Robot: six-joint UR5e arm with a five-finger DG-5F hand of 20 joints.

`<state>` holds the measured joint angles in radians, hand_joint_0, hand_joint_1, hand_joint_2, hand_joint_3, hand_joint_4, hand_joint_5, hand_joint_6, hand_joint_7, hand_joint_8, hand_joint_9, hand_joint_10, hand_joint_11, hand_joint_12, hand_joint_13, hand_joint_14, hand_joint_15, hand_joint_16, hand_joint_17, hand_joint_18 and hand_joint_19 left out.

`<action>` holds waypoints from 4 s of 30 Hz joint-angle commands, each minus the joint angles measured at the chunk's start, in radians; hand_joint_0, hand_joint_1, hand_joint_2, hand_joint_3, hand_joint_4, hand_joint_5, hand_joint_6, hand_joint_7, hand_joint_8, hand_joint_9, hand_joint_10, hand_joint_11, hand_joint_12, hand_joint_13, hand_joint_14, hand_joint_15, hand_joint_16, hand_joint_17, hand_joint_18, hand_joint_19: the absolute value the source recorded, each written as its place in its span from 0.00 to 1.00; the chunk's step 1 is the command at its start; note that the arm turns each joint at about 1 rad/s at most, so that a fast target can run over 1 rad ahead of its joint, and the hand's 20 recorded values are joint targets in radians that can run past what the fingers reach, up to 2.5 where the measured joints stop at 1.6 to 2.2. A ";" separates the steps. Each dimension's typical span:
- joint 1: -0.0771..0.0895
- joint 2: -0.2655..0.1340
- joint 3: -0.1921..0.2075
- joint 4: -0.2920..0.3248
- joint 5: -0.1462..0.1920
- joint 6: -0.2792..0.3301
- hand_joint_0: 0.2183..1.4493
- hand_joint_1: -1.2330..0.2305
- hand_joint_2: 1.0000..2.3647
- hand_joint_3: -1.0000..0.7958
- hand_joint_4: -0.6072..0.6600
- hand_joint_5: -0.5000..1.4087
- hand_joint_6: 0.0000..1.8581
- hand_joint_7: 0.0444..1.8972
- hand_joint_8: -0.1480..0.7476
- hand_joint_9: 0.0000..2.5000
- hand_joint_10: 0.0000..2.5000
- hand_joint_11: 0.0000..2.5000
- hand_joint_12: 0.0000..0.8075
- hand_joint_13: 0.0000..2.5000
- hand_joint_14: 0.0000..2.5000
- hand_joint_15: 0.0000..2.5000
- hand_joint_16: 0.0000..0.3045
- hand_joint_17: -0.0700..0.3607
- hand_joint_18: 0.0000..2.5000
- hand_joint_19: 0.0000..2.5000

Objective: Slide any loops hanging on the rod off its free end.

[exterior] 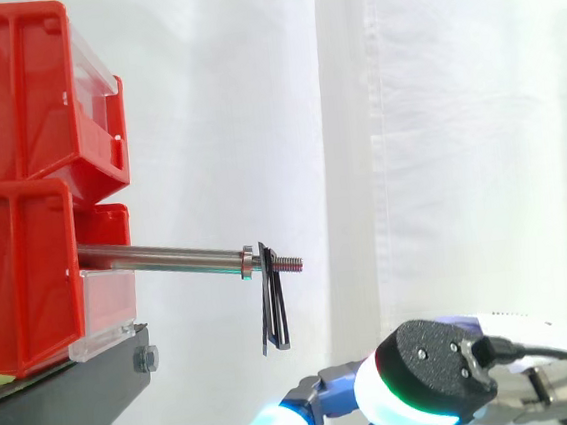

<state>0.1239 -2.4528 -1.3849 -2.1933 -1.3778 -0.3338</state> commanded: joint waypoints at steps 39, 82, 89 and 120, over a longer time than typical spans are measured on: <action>-0.006 -0.026 0.081 0.047 -0.043 -0.085 0.31 0.46 0.01 0.36 0.73 0.20 0.27 0.52 0.49 0.32 0.00 0.11 0.47 0.31 0.01 0.17 0.21 0.50 0.26 0.26; -0.035 -0.025 0.102 0.041 -0.083 -0.051 0.30 0.49 0.02 0.55 0.66 0.17 0.42 0.60 0.50 0.29 0.00 0.13 0.47 0.31 0.01 0.17 0.22 0.52 0.26 0.27; -0.044 -0.015 0.107 0.037 -0.139 -0.047 0.31 0.41 0.02 0.60 0.70 0.16 0.47 0.52 0.53 0.30 0.01 0.15 0.50 0.32 0.01 0.18 0.24 0.54 0.28 0.27; -0.070 0.164 0.107 -0.496 -0.198 -0.036 0.29 0.39 0.01 0.58 0.72 0.16 0.46 0.54 0.54 0.31 0.01 0.17 0.52 0.33 0.01 0.18 0.25 0.56 0.29 0.26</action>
<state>0.0581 -2.3142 -1.2778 -2.5516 -1.5734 -0.3722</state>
